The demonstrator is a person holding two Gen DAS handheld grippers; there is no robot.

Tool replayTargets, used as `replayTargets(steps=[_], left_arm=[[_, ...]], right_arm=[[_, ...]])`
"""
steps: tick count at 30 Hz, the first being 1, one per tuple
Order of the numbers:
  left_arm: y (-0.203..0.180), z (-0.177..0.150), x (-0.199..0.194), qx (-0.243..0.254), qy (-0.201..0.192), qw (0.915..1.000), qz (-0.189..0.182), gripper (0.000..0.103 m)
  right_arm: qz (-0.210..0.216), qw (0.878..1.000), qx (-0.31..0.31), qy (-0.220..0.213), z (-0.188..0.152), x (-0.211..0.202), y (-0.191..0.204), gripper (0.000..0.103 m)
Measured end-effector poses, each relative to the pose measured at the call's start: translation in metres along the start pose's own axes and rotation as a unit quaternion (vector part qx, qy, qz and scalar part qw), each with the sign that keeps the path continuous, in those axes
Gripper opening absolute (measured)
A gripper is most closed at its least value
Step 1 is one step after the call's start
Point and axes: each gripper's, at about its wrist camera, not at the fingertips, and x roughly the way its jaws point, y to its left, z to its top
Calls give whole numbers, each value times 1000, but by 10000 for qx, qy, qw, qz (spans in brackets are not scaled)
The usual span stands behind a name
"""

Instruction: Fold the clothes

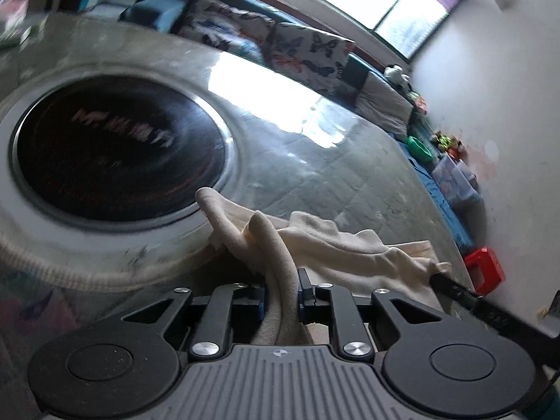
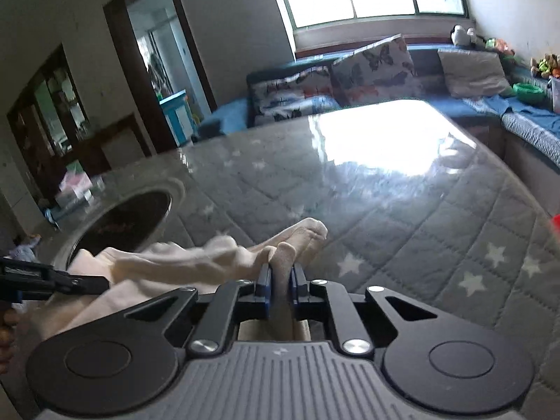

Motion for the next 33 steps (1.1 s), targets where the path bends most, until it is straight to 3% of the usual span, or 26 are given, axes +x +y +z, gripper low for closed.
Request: replayTargets(steps=[4,15,24,26,30,33], left_arm=[[-27,7,12,344,49,9992,-186,14],[-112,18,71,945,339,9920,-765,14],[-158,9,114,1350,601,9858,-802,16],[-160,7,119,1398,664,9859,-640,20],[-160,10,117,1554,526,9859,-328,45],[-164,13,112,1559,348,9869,-242,52]], right_arm=[[-89,9996,12,-269,7,-22,-7,9],[-1074,9916,158,-709,22,-63,-64,9],[-1791,9797,519,-736,18,-64,-112,9],[-1909,9778,619,-596,11,-60,-123,10],[-2217,9722,619,-431,2,-55,-133,14],[-2100,9751,553,-458,5,-55,-130,21]])
